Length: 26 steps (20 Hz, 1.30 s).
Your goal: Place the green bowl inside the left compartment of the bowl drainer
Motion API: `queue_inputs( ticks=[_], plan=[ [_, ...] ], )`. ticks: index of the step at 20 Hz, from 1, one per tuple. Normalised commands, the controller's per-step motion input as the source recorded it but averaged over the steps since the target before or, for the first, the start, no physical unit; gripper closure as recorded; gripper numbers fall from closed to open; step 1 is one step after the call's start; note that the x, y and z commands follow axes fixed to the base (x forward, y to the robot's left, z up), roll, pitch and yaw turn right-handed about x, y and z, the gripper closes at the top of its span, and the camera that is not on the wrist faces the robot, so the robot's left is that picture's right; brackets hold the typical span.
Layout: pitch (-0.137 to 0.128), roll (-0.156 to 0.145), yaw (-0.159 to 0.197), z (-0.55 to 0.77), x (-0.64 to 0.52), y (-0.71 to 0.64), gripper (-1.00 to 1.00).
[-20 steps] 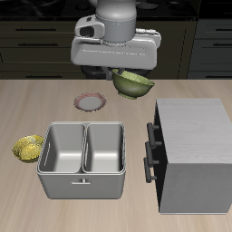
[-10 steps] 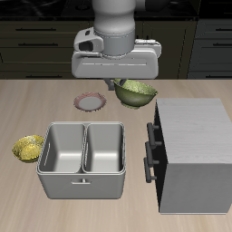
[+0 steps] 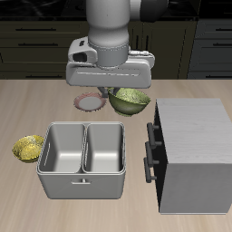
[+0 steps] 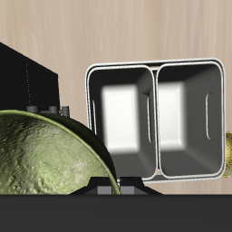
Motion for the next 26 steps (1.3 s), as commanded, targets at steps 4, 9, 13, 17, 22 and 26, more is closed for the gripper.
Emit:
queue_inputs(
  ticks=[4,9,13,17,22,26],
  plan=[
    [0.024,-0.018,-0.007,-0.25,-0.02,-0.17,1.0],
    [0.031,-0.029,-0.016,-0.27,-0.06,-0.23,1.0],
    [0.03,-0.023,-0.012,-0.25,-0.08,-0.17,1.0],
    [0.023,-0.014,-0.012,-0.2,-0.05,-0.1,1.0],
    [0.035,0.008,0.001,-0.28,0.01,0.0,1.0],
    [0.03,0.001,0.003,-0.25,0.02,-0.02,1.0]
  ],
)
